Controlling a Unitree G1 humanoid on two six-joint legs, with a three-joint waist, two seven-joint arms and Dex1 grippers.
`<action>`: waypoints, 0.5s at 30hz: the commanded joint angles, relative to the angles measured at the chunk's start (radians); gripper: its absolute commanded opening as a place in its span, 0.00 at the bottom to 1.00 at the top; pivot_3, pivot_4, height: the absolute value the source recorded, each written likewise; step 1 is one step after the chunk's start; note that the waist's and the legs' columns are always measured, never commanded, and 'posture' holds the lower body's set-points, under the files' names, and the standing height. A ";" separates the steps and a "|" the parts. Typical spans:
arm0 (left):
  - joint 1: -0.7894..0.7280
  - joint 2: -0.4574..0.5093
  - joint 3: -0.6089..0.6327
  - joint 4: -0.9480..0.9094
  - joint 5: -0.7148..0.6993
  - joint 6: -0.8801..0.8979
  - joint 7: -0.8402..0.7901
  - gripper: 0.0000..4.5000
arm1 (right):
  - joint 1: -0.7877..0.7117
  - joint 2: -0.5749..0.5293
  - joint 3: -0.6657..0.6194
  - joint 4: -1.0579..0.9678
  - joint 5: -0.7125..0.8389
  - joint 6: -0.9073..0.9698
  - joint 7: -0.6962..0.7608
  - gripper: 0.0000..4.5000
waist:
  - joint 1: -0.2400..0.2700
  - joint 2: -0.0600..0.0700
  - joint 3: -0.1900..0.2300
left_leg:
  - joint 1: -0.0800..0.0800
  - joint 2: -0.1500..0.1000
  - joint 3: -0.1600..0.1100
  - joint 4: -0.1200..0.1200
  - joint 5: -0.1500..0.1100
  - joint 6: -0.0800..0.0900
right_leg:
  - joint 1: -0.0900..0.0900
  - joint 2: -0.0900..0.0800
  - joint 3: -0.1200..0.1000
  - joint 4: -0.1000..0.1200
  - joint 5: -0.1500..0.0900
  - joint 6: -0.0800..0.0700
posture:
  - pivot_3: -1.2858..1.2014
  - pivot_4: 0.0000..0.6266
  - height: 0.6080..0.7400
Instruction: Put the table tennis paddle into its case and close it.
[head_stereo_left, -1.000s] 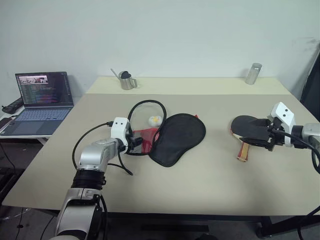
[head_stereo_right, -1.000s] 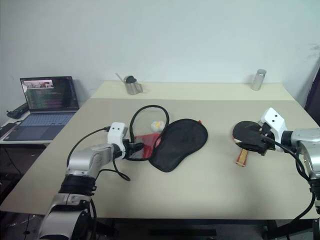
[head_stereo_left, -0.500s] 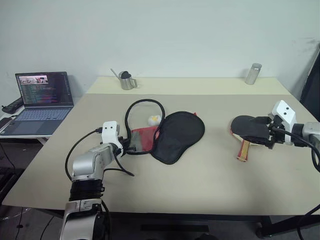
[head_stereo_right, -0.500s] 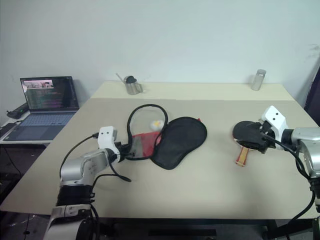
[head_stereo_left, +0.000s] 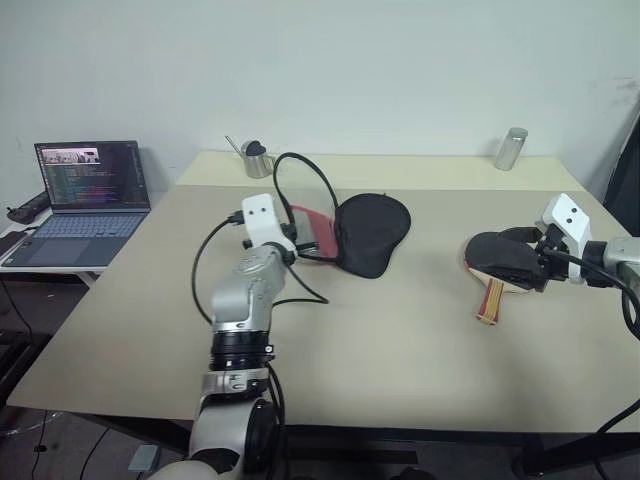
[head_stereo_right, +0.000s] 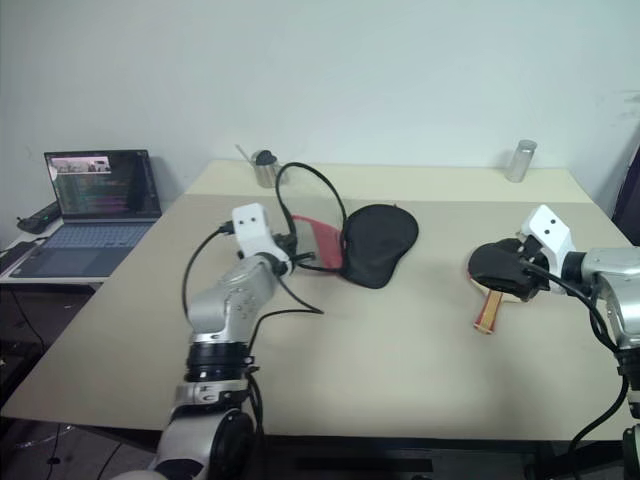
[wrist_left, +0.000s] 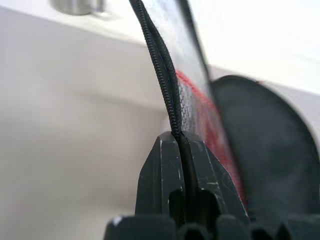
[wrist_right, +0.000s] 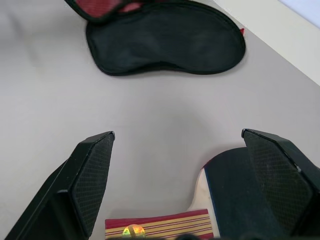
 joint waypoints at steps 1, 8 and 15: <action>0.005 -0.030 -0.014 -0.050 0.024 0.002 0.067 0.00 | 0.007 -0.027 -0.031 -0.042 0.004 -0.005 -0.004 1.00 | 0.000 0.000 0.000 | 0.000 0.000 0.000 0.000 0.000 0.000 | 0.000 0.000 0.000 0.000 0.000 0.000 | 0.52 0.24 1.00; 0.045 -0.059 -0.030 -0.122 0.019 0.089 0.104 0.00 | 0.049 -0.052 -0.050 -0.072 0.016 0.009 -0.007 1.00 | 0.003 0.000 0.000 | 0.000 0.000 0.000 0.000 0.000 0.000 | 0.000 0.000 0.000 0.000 0.000 0.000 | 0.52 0.24 1.00; 0.061 -0.034 -0.103 -0.177 0.017 0.187 0.034 0.00 | 0.066 -0.054 -0.051 -0.098 0.023 0.026 -0.001 1.00 | 0.009 -0.001 0.000 | 0.000 0.000 0.000 0.000 0.000 0.000 | 0.000 0.000 0.000 0.000 0.000 0.000 | 0.52 0.24 1.00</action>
